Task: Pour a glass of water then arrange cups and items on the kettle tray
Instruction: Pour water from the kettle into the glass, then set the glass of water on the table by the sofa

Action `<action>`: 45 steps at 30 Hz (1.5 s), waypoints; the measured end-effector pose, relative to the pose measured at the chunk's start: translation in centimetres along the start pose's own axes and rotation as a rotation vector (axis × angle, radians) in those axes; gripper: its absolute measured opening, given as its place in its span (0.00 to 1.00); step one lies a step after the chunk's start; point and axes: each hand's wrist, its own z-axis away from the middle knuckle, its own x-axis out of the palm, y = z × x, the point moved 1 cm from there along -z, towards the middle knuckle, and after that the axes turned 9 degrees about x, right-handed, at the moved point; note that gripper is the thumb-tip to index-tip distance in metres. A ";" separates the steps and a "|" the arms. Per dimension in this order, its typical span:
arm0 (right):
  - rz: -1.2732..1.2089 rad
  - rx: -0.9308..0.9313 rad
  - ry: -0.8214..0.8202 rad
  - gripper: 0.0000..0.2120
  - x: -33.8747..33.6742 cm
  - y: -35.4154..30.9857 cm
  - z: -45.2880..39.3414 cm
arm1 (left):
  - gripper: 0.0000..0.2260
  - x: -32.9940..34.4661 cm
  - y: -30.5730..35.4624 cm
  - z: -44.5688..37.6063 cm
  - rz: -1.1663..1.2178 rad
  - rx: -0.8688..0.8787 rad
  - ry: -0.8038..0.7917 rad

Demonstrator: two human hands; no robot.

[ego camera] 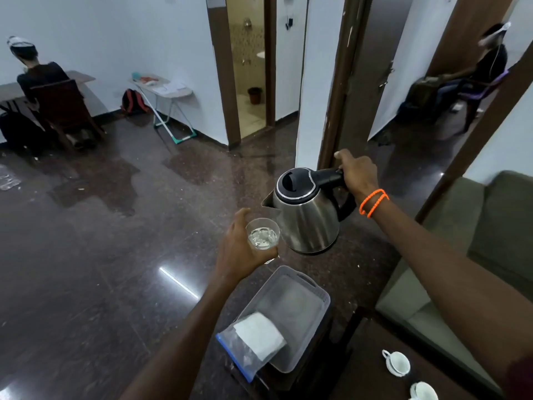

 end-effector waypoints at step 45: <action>-0.216 0.345 -0.029 0.10 17.0 43.2 0.1 | 0.39 19.9 -14.1 9.9 0.018 -0.088 -0.229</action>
